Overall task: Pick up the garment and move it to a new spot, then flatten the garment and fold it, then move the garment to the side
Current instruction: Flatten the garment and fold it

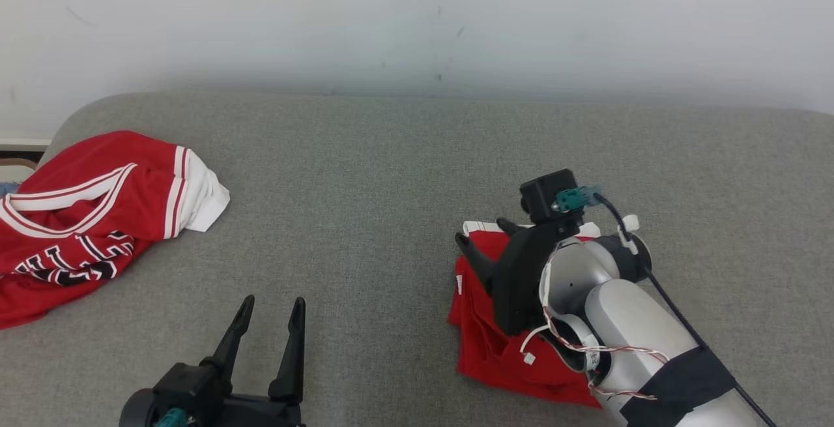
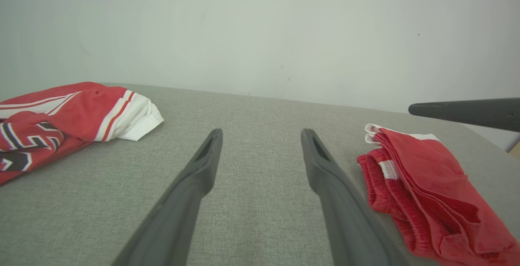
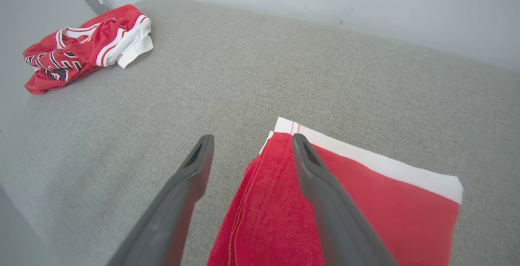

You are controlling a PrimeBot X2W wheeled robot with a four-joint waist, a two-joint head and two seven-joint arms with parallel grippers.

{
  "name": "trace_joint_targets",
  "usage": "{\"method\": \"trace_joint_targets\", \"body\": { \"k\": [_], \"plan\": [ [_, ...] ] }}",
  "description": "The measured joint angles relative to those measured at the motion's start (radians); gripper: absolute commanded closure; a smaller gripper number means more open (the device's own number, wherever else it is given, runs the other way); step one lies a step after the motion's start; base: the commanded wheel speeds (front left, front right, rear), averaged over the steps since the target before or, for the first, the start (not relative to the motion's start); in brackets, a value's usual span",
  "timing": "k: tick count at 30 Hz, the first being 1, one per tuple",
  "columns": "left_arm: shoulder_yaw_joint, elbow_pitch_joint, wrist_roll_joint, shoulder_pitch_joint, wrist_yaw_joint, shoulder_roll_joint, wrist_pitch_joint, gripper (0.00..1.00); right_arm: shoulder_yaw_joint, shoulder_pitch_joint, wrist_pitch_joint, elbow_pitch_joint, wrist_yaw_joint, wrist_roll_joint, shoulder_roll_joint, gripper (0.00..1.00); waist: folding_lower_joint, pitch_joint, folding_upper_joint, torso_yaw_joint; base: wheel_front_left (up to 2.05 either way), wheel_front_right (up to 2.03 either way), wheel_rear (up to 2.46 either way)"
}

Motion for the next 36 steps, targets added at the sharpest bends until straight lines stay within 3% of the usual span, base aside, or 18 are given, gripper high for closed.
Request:
{"method": "trace_joint_targets", "body": {
  "k": [5,12,17,22,28,36],
  "plan": [
    [0.016,-0.003,0.002,0.002,0.001,0.008,0.000,0.00,-0.074,0.022,-0.137,-0.092,-0.014,-0.007,-0.020,0.00,0.0000,-0.013,0.0000,-0.011,0.00,0.00,0.00],
    [0.029,-0.027,0.009,0.024,0.002,0.023,0.000,0.00,-0.149,0.145,-0.378,-0.212,-0.023,-0.088,-0.116,0.00,0.0000,-0.029,0.0000,-0.044,0.00,0.00,0.00],
    [0.041,-0.050,0.018,0.035,0.007,0.041,-0.002,0.00,-0.175,0.254,-0.517,-0.244,-0.031,-0.133,-0.123,0.00,0.0000,-0.037,0.0000,-0.074,0.00,0.00,0.00],
    [0.055,-0.067,0.022,0.043,0.011,0.056,-0.003,0.00,-0.258,0.321,-0.639,-0.260,-0.039,-0.123,-0.089,0.00,-0.0001,-0.046,0.0000,-0.106,0.00,0.00,0.00],
    [0.050,-0.077,0.027,0.049,0.011,0.057,-0.003,0.00,-0.351,0.405,-0.739,-0.234,-0.040,-0.124,-0.088,0.00,-0.0001,-0.060,0.0000,-0.135,0.00,0.00,0.00],
    [0.049,-0.086,0.042,0.054,0.011,0.056,-0.004,0.00,-0.440,0.451,-0.744,-0.205,-0.040,-0.125,-0.059,0.00,-0.0001,-0.067,-0.0001,-0.145,0.00,0.00,0.00]
  ]
}}
